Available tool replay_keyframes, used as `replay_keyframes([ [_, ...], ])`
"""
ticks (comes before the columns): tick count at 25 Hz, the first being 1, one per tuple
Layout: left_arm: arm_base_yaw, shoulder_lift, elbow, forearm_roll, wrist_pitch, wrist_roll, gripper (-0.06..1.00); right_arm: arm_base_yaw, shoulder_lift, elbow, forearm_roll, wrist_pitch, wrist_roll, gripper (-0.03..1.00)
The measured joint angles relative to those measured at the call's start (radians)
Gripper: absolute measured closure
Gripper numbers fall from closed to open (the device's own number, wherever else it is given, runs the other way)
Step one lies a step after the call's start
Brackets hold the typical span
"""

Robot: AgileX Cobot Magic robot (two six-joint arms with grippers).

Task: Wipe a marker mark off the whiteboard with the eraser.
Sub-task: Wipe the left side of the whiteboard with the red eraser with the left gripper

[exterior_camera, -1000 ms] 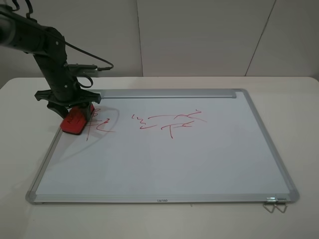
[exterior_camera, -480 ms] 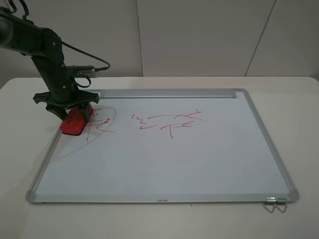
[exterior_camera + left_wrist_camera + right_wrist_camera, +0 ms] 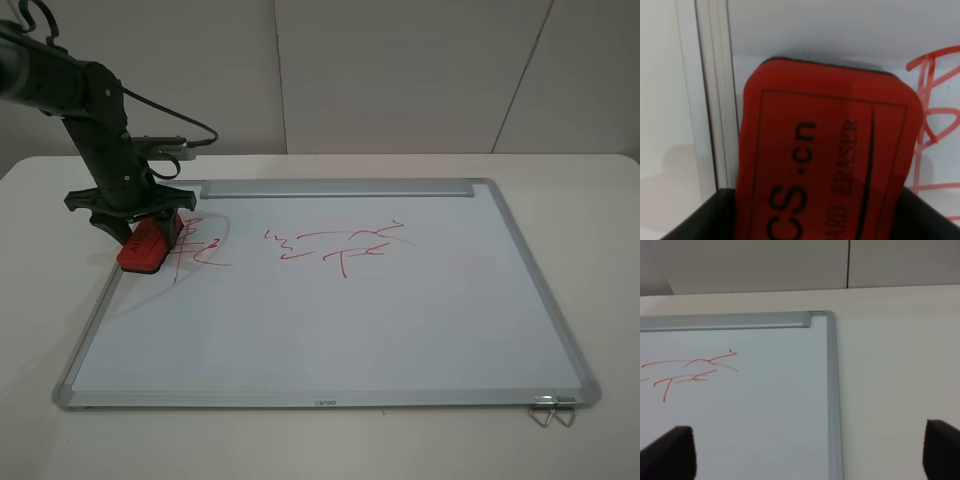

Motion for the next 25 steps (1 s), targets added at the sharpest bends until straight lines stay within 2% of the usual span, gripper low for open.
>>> replay_keyframes([
  [3,-0.005,0.0,0.0,-0.001,0.0,0.015,0.35,0.0,0.0,0.0,0.0,0.0,0.0,0.14],
  [12,-0.096,0.012,-0.007,0.004,-0.019,0.045,0.35,0.0,0.0,0.0,0.0,0.0,0.0,0.14],
  [17,-0.179,0.018,-0.011,0.002,-0.023,0.045,0.35,0.0,0.0,0.0,0.0,0.0,0.0,0.14],
  [21,-0.243,0.021,-0.011,-0.033,-0.033,0.048,0.35,0.0,0.0,0.0,0.0,0.0,0.0,0.14],
  [25,-0.251,0.034,-0.015,-0.036,-0.027,0.052,0.36,0.0,0.0,0.0,-0.006,0.0,0.0,0.14],
])
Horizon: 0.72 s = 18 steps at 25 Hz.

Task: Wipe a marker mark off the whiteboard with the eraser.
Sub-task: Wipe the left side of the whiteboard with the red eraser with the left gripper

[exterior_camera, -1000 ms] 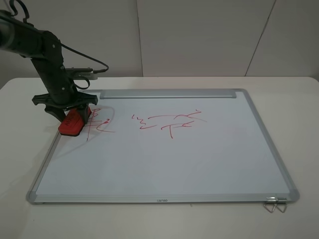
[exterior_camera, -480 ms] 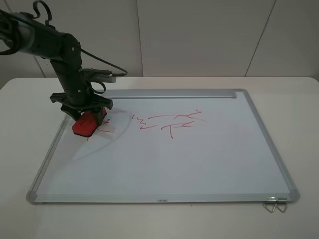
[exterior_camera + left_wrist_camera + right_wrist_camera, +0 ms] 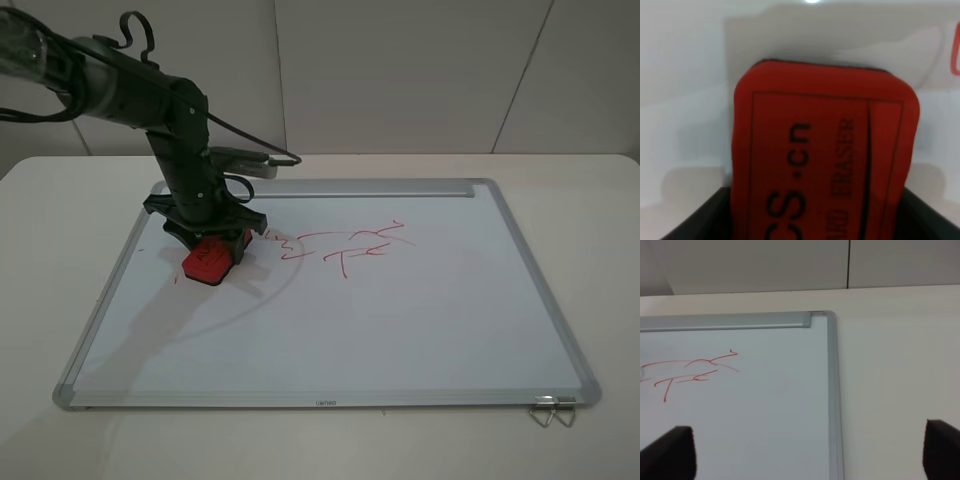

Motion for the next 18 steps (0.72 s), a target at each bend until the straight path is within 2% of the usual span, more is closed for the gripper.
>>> replay_keyframes([
  [9,0.018,0.001,0.002,-0.001,0.019,0.001,0.36,0.0,0.0,0.0,0.0,0.0,0.0,0.14],
  [18,0.105,-0.118,0.209,-0.001,-0.026,-0.007,0.36,0.0,0.0,0.0,0.0,0.0,0.0,0.14],
])
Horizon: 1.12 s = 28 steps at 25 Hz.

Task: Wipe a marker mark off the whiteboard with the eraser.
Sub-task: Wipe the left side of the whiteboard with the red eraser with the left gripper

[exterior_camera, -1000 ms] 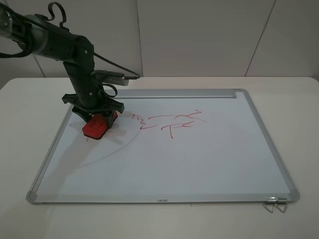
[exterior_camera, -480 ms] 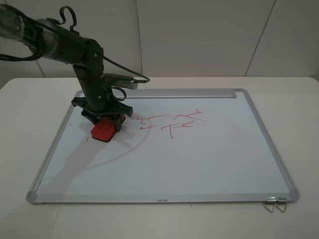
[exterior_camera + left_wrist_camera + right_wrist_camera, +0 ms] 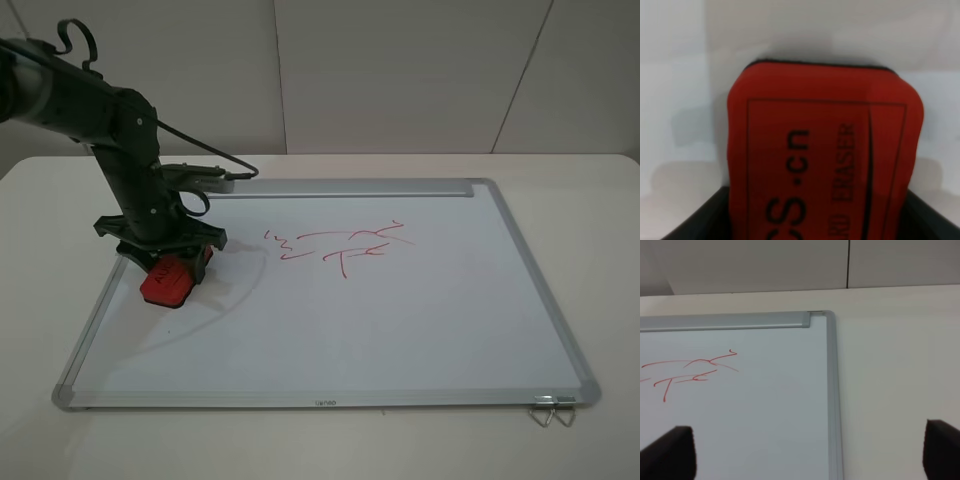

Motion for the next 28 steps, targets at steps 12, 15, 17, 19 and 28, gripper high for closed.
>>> replay_keyframes([
  [12,-0.017,0.014,-0.025,0.028,0.013,-0.015,0.36,0.0,0.0,0.0,0.0,0.0,0.0,0.14],
  [15,-0.059,0.054,-0.093,0.028,0.035,-0.015,0.36,0.0,0.0,0.0,0.006,0.0,0.0,0.14],
  [17,-0.087,0.074,-0.128,0.028,0.044,-0.017,0.36,0.0,0.0,0.0,0.006,0.0,0.0,0.14],
  [19,-0.113,0.09,-0.161,0.028,0.047,-0.03,0.36,0.0,0.0,0.0,0.006,0.0,0.0,0.14],
  [28,-0.138,0.108,-0.205,0.028,0.058,-0.059,0.36,0.0,0.0,0.0,0.0,0.0,0.0,0.14],
])
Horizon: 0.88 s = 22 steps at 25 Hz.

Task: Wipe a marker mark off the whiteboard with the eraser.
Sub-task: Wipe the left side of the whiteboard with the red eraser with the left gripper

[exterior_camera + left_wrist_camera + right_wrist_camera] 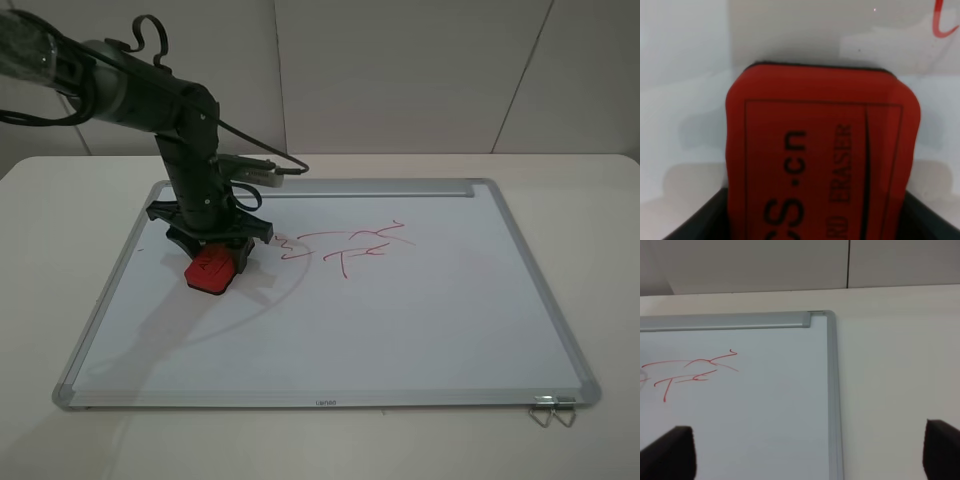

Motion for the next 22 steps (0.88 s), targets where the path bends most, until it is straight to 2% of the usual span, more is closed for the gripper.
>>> replay_keyframes([
  [13,0.234,0.011,-0.025,0.0,-0.051,-0.006,0.36,0.0,0.0,0.0,0.006,0.0,0.0,0.14],
  [18,0.251,0.045,-0.102,0.0,0.006,-0.002,0.36,0.0,0.0,0.0,0.0,0.0,0.0,0.14],
  [22,0.215,0.09,-0.185,0.007,0.074,0.025,0.36,0.0,0.0,0.0,0.006,0.0,0.0,0.14],
])
